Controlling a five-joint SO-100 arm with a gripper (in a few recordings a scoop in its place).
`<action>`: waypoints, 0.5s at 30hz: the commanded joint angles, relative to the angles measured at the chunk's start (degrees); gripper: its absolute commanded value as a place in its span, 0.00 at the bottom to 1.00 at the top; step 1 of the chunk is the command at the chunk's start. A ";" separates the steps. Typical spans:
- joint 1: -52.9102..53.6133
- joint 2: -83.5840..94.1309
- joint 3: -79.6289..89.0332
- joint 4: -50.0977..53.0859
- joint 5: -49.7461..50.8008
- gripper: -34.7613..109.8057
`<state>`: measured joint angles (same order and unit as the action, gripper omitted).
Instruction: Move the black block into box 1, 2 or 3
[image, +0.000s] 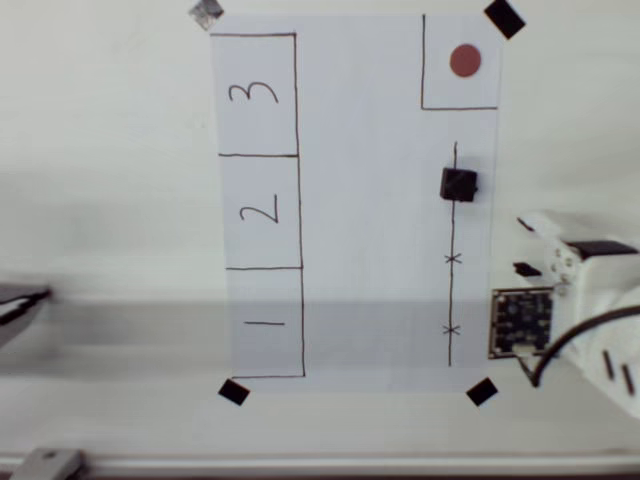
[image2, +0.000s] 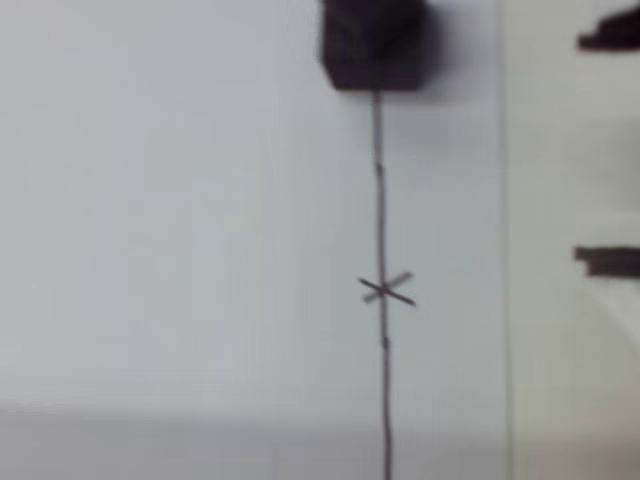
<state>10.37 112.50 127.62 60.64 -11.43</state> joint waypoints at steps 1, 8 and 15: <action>2.81 -2.29 -8.35 0.53 -5.01 0.41; 6.77 -6.77 -12.92 0.53 -10.90 0.42; 9.49 -11.69 -17.93 1.32 -13.62 0.43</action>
<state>18.63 100.72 114.43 60.82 -23.82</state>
